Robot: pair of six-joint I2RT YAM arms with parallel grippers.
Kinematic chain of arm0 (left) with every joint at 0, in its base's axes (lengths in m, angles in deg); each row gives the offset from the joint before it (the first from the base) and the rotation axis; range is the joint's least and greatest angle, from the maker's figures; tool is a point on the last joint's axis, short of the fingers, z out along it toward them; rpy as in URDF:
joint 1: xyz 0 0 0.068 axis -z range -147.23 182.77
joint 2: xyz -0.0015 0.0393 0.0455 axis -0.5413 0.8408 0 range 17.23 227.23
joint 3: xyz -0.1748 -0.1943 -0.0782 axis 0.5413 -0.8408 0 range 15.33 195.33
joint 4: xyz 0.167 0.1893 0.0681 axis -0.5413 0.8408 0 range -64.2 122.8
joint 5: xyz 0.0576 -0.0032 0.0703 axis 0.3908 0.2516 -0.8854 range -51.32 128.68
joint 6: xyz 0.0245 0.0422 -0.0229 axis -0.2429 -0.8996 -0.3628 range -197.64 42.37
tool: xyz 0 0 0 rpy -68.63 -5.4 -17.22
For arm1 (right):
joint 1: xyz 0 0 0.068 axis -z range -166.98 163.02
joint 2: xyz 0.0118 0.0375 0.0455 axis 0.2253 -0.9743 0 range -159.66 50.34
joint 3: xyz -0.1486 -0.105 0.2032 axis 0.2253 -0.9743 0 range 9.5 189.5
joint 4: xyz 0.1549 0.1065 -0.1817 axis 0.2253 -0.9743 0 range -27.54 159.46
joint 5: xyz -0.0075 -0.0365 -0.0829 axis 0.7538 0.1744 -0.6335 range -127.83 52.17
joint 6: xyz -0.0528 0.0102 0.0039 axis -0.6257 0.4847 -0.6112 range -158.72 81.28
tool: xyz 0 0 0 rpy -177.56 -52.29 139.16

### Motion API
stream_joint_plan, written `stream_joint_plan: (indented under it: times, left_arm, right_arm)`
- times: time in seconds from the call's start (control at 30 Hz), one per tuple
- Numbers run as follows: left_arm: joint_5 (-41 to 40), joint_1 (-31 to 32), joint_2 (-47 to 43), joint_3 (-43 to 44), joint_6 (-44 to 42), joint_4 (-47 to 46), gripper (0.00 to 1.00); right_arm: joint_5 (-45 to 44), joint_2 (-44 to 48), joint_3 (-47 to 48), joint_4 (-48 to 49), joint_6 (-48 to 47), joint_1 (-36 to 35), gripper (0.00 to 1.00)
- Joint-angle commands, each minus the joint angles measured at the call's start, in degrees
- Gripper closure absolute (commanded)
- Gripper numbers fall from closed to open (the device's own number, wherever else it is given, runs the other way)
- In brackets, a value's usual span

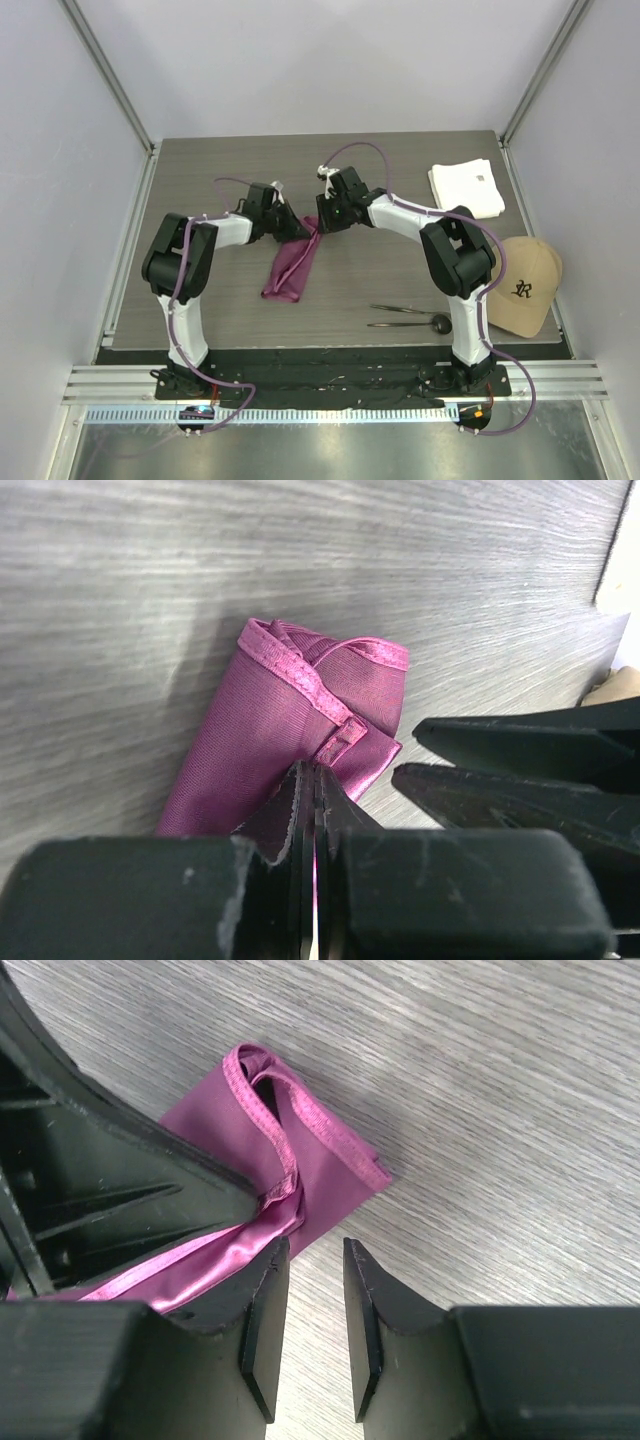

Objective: Fold the napkin into a case and place the utensils inside
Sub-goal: Stuff the top corner of the smaller-rectangle-folded napkin into the folded napkin.

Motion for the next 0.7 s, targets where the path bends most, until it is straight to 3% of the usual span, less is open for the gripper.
stream_joint_plan:
  times: [0.0,0.33,0.5,0.67]
  left_arm:
    - [-2.3,0.2,-3.6,-1.5,-0.8,1.9,0.97]
    - [-5.2,-0.1,-8.9,-1.5,-2.2,4.3,0.80]
    - [-6.2,-0.8,-8.0,-0.1,-3.8,8.9,0.82]
    - [-6.7,-0.8,-7.9,-0.7,-3.9,8.5,0.83]
  right_arm:
    - [-0.1,1.4,0.5,1.5,-0.4,-0.3,0.66]
    - [1.8,1.7,2.3,-0.2,0.2,-0.2,0.61]
    - [0.9,0.9,3.2,-2.4,-1.3,-0.9,0.60]
    - [-1.5,0.8,2.4,-3.1,-1.4,-1.4,0.66]
